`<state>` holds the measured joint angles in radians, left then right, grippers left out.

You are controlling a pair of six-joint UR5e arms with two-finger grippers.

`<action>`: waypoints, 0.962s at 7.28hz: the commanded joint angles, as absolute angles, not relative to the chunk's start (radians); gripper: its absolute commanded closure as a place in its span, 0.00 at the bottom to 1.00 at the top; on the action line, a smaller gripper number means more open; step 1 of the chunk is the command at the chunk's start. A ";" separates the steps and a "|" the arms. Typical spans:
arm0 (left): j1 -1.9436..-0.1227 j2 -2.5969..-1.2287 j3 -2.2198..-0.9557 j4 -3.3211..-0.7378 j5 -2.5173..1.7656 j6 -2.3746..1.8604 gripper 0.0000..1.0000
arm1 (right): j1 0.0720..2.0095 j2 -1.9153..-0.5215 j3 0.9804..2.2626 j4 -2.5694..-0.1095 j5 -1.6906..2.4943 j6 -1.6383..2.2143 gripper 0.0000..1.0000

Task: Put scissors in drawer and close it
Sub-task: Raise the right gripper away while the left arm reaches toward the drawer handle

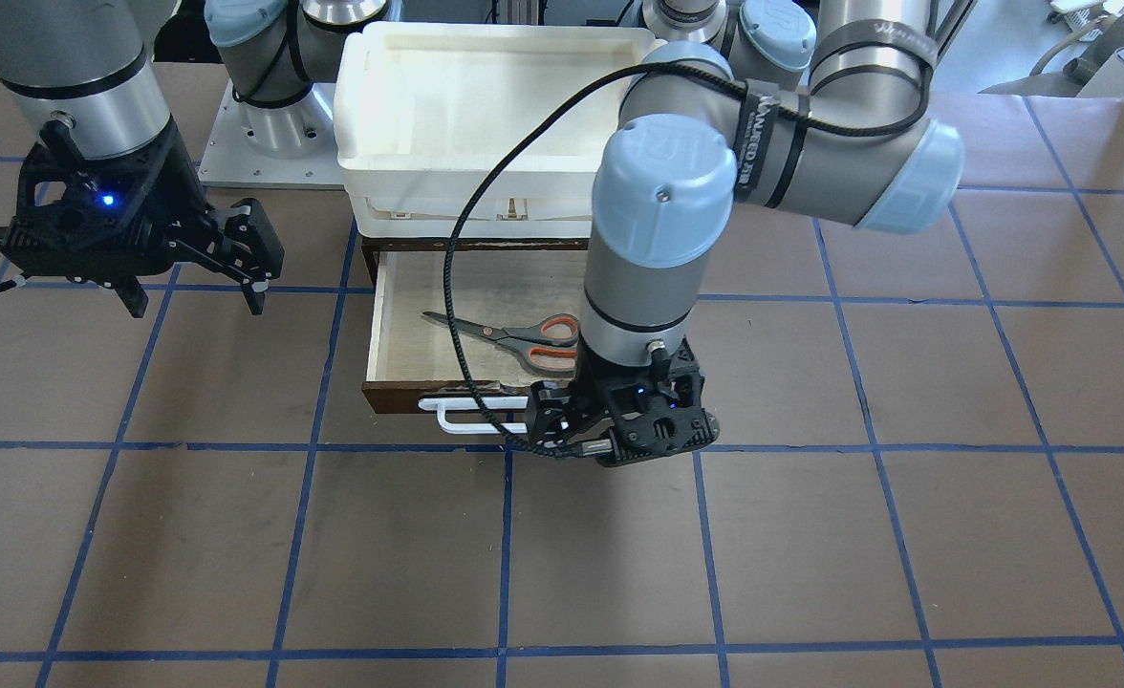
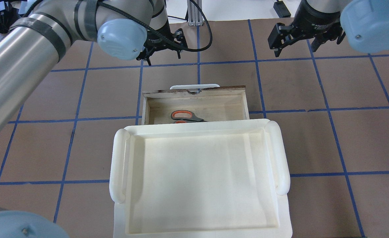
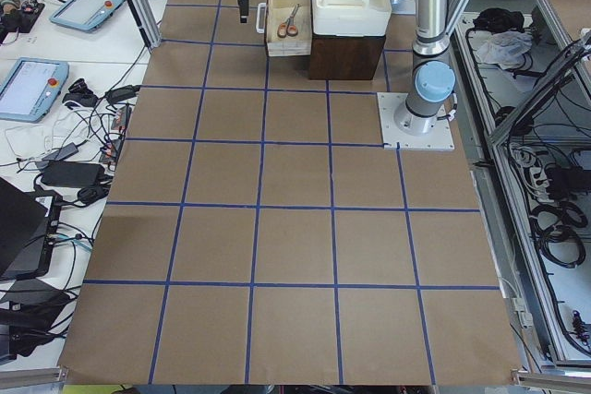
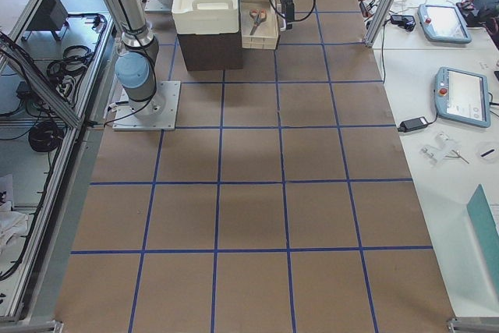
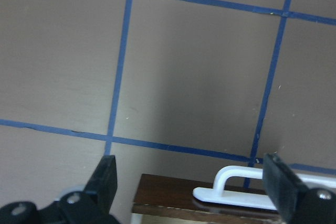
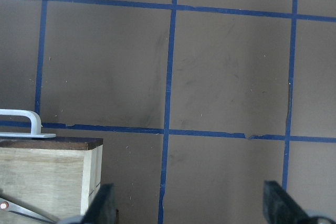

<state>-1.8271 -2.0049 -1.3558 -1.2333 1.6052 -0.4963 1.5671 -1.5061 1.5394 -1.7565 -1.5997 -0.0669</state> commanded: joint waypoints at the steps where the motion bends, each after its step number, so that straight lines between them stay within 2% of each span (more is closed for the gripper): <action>1: -1.871 -2.094 -1.361 -1.129 1.574 -0.560 0.00 | 1.566 -1.512 1.539 -1.755 -1.605 -0.046 0.00; 7: -1.876 -2.054 -1.401 -1.276 1.577 -0.554 0.00 | 1.566 -1.543 1.542 -1.651 -1.565 -0.061 0.00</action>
<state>-1.8765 -2.0555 -1.3991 -1.2683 1.5748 -0.5547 1.5662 -1.5366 1.5406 -1.6778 -1.5675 -0.0613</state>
